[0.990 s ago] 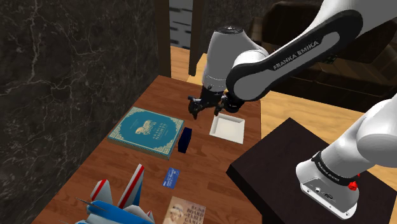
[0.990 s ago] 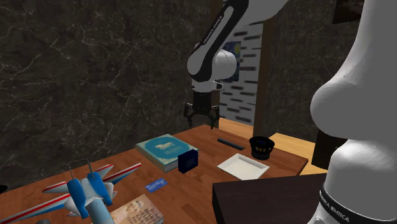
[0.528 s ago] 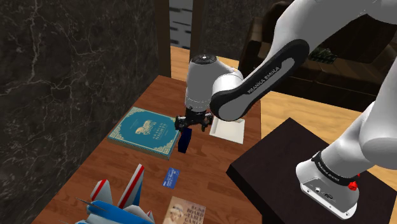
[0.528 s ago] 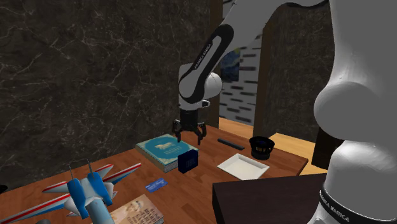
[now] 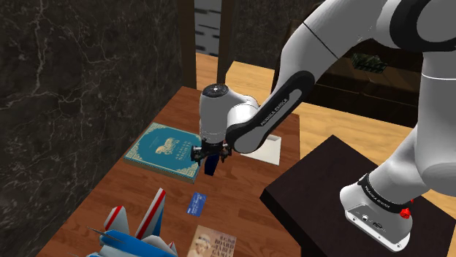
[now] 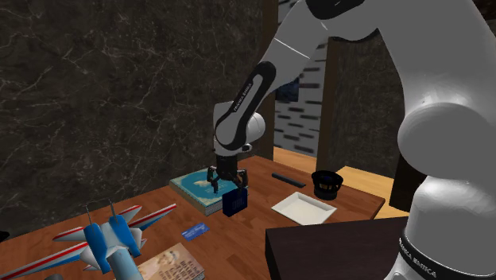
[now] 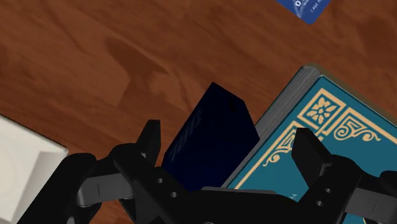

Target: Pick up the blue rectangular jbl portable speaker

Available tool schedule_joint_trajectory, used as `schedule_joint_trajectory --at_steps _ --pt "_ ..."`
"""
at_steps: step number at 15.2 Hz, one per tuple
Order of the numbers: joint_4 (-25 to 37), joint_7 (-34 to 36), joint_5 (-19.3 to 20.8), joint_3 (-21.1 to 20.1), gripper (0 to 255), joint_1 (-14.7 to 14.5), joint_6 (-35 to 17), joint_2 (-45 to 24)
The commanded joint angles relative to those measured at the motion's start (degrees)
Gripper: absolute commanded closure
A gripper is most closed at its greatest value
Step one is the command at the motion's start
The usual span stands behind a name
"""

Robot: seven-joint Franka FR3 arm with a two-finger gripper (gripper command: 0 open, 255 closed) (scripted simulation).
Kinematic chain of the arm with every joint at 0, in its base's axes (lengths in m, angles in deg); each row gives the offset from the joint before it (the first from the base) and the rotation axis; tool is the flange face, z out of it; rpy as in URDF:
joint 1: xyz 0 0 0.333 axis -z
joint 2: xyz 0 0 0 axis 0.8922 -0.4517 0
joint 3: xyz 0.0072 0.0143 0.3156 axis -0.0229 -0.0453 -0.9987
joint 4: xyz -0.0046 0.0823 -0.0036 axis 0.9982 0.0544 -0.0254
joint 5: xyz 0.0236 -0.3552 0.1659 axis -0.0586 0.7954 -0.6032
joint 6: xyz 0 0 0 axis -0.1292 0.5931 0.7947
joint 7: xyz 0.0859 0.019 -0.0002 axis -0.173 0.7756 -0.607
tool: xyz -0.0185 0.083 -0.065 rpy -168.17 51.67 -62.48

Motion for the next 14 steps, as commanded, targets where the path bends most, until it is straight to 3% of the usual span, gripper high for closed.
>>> schedule_joint_trajectory --at_steps 1,6,7,14 --pt "0.7 0.7 0.8 0.8 0 -0.8 -1.0 -1.7" --pt "1.5 1.5 2.0 2.1 0 -1.8 -2.7 -4.2" --pt "1.5 1.5 2.0 2.1 255 -1.8 -2.7 -4.2" --pt "1.5 1.6 2.0 2.1 255 -1.8 -2.7 -4.2"
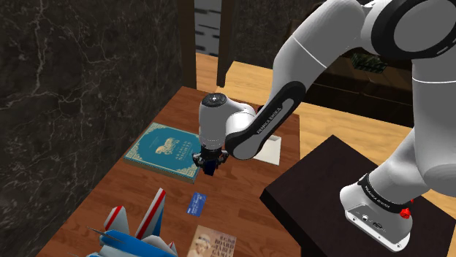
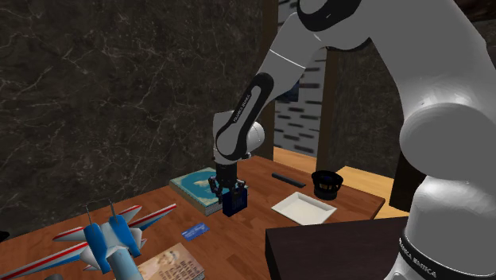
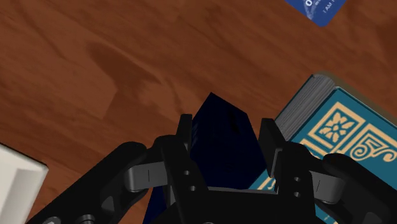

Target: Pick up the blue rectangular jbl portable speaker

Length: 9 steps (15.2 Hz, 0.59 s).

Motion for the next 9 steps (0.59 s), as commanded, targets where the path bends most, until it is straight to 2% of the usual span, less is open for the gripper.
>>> schedule_joint_trajectory --at_steps 1,9 --pt "0.0 0.0 0.0 0.0 255 0.0 0.0 -0.1" --pt "-1.5 -1.7 -2.4 -2.5 255 2.0 3.5 4.8"
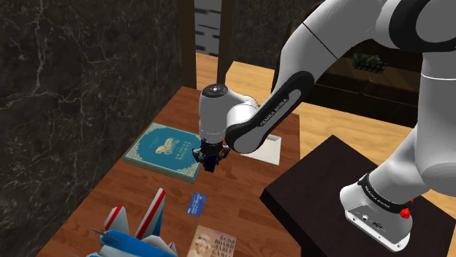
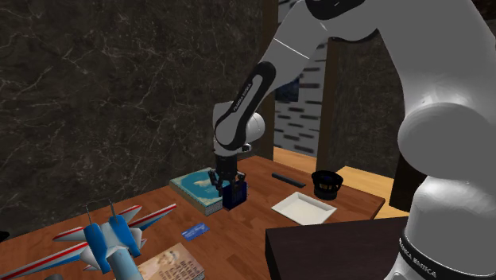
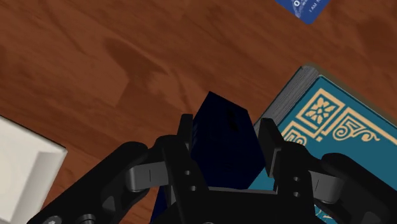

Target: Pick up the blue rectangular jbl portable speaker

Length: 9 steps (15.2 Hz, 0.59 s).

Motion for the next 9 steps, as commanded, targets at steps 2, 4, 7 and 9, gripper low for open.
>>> schedule_joint_trajectory --at_steps 2,4,7,9 --pt "-0.5 -0.7 -1.2 -1.1 255 0.8 1.7 2.2" --pt "-0.7 -1.2 -2.0 -1.8 255 1.3 2.7 3.5" --pt "-1.0 -2.0 -3.2 -2.8 255 2.1 4.3 5.5" --pt "-1.1 -2.4 -3.7 -3.2 255 2.4 4.9 6.2"
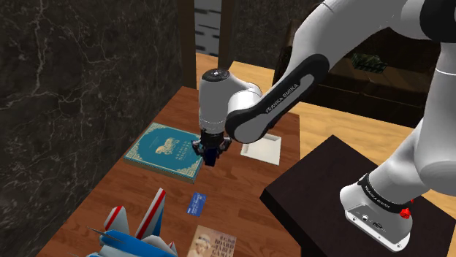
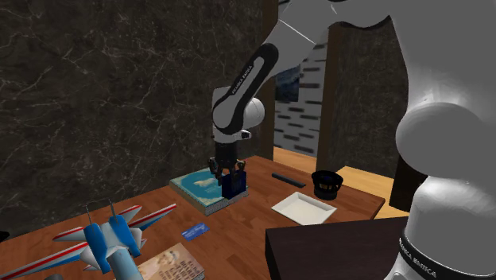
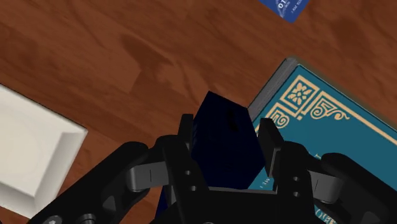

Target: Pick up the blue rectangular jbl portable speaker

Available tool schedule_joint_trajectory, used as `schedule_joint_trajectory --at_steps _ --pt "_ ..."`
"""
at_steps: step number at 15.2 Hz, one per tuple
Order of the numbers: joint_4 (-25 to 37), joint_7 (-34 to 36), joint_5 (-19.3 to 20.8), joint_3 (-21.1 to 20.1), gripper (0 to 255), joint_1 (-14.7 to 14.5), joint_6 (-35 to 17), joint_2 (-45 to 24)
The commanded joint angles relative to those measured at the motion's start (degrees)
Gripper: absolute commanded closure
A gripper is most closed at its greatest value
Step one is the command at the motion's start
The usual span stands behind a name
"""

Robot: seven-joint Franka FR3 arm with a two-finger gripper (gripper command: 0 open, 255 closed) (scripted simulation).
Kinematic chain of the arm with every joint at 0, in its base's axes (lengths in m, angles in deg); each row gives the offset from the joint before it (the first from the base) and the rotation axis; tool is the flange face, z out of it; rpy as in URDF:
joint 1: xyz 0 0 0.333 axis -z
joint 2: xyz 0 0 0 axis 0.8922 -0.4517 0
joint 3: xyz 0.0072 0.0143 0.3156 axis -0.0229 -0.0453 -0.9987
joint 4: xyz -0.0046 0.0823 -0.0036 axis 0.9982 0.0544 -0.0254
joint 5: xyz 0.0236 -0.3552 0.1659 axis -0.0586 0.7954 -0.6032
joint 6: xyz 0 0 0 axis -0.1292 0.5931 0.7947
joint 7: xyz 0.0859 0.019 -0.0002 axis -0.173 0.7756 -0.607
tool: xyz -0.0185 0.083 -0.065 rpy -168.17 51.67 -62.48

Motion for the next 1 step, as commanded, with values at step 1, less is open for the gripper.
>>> schedule_joint_trajectory --at_steps 1 --pt "0.0 -0.2 -0.2 -0.2 255 0.1 0.3 0.3"
